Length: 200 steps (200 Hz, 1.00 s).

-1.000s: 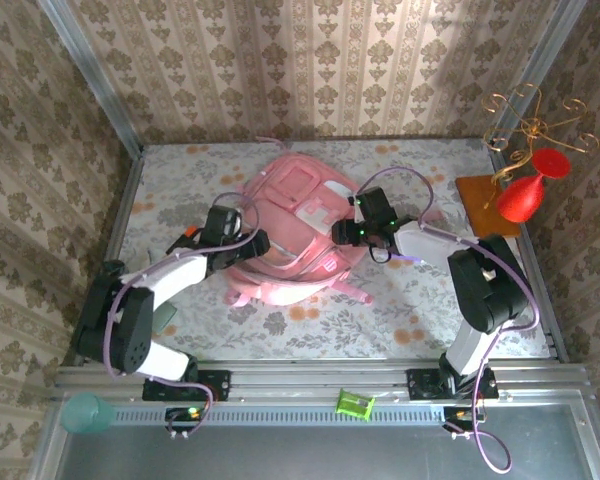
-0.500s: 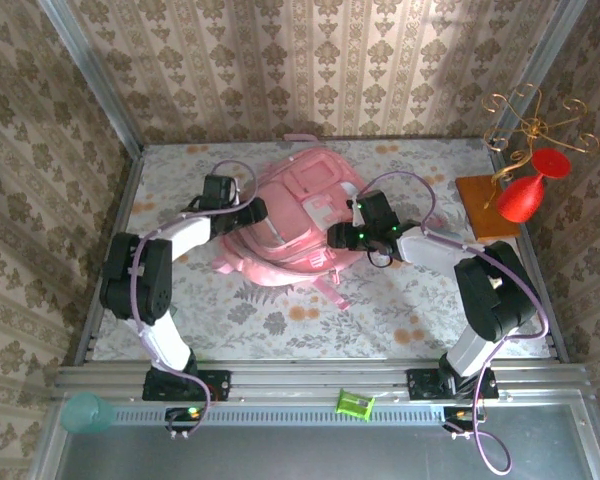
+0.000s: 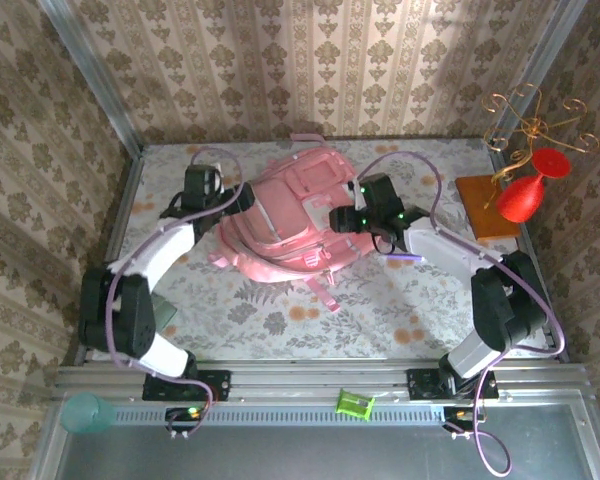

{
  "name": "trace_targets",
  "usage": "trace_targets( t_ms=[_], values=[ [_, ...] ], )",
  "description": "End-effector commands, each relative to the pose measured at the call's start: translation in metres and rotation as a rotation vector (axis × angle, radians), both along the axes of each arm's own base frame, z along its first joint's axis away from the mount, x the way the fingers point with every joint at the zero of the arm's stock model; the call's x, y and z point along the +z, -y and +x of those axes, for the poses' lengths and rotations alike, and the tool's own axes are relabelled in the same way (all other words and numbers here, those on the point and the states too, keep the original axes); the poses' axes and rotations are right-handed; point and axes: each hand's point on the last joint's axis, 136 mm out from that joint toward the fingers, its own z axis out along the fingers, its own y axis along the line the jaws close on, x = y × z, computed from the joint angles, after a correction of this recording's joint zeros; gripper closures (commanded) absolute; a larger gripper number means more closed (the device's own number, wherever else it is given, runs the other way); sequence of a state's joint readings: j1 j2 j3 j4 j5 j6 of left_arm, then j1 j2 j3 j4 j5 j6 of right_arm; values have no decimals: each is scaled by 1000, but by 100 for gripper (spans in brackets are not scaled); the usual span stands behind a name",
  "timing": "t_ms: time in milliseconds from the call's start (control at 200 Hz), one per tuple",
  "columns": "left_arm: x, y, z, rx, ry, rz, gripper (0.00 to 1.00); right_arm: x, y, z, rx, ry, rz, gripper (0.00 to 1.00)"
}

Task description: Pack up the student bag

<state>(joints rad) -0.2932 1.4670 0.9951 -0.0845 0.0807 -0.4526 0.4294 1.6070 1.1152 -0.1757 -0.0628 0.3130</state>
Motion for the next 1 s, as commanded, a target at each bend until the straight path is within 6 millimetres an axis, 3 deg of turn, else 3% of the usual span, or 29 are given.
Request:
trace_targets(
  t_ms=[0,145,240,395,510,635,720,830,920,995],
  values=[
    [-16,13,-40,-18,-53,19,19,-17,23,21,-92,-32,-66,30],
    [-32,29,-75,-85,-129,40,18,-31,27,41,-109,-69,-52,25],
    [-43,30,-82,-86,-144,18,18,-42,20,50,-79,-97,-42,24],
    [-55,48,-71,-160,-172,12,19,-55,15,42,-75,-155,-6,27],
    [-63,52,-54,-169,-183,3,20,-56,24,22,-96,-164,2,29],
    [-71,53,-31,-175,-198,-11,22,-55,11,0,-62,-179,129,35],
    [-70,55,-17,-184,-196,-9,22,-52,-1,-8,-18,-184,185,37],
    [-54,47,-14,-135,-142,38,22,-38,12,-8,-21,-135,87,37],
    [-32,31,-28,-38,-46,138,20,-20,18,-13,-15,-72,22,37],
    [-19,41,-55,-29,14,204,19,-14,17,-21,0,-42,-7,37]
  ],
)
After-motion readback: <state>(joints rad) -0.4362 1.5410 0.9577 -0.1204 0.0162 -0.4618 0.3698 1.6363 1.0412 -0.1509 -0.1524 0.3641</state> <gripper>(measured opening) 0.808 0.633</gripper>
